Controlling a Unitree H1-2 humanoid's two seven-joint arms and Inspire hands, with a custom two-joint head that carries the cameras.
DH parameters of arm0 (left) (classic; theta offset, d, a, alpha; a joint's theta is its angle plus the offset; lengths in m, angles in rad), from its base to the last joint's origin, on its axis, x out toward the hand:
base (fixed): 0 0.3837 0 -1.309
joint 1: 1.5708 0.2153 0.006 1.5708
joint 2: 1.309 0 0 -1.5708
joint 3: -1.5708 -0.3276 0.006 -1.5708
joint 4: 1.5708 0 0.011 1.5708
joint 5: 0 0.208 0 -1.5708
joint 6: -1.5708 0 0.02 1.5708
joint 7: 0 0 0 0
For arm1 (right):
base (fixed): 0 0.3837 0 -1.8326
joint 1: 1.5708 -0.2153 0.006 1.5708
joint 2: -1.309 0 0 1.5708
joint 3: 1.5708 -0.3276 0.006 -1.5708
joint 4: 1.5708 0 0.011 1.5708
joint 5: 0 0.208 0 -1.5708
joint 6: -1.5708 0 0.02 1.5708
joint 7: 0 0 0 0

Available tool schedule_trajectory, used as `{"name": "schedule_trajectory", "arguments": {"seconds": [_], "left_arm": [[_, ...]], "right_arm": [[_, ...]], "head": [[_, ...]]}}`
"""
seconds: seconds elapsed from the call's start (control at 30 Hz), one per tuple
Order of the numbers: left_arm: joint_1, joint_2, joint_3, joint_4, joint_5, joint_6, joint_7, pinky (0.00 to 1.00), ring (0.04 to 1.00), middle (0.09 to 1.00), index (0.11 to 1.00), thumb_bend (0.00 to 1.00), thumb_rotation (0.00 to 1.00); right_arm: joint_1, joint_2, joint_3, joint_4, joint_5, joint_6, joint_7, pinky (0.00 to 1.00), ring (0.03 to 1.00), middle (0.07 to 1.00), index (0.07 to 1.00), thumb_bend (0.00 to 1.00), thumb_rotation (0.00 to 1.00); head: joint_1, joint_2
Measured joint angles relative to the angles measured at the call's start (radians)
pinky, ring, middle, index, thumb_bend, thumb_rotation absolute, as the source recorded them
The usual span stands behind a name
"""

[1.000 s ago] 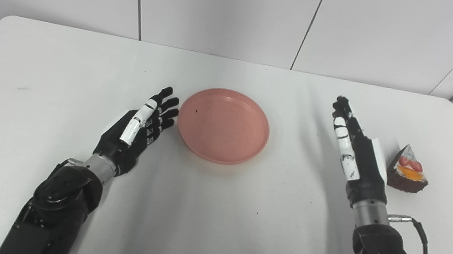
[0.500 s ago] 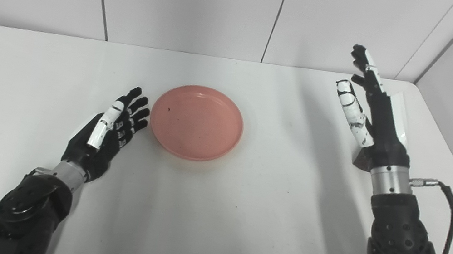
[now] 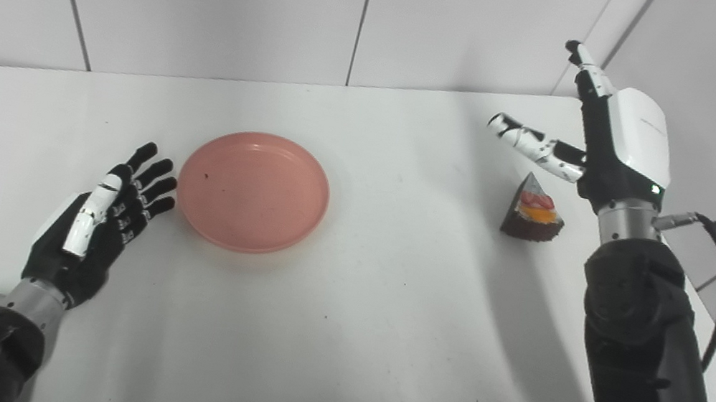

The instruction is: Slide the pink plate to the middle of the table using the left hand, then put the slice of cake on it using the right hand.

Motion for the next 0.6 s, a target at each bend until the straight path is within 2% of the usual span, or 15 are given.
{"name": "schedule_trajectory", "arguments": {"seconds": [0.1,0.27,0.4,0.6], "left_arm": [[-0.007,0.005,0.008,0.024,-0.003,-0.023,-0.023,0.91,0.928,0.939,0.935,0.47,0.97],[-0.014,0.018,0.019,0.050,-0.002,-0.052,-0.040,0.90,0.916,0.928,0.921,0.47,0.96],[-0.024,0.020,0.030,0.067,-0.003,-0.055,-0.048,0.90,0.914,0.925,0.916,0.47,0.96],[-0.025,0.025,0.033,0.071,-0.004,-0.055,-0.062,0.90,0.917,0.929,0.922,0.48,0.96]], "right_arm": [[0.000,0.016,-0.001,0.014,-0.068,0.004,0.033,0.68,0.847,0.925,0.938,1.00,0.66],[-0.001,0.045,-0.003,0.073,-0.101,0.006,0.078,0.74,0.892,0.949,0.979,1.00,0.69],[-0.013,0.072,-0.032,0.123,-0.137,0.008,0.145,0.70,0.893,0.965,0.999,1.00,0.69],[-0.052,0.084,-0.054,0.240,-0.147,0.009,0.152,0.74,0.900,0.955,0.992,1.00,0.68]], "head": [[-0.023,-0.003],[-0.045,-0.005],[-0.049,-0.005],[-0.060,-0.002]]}}
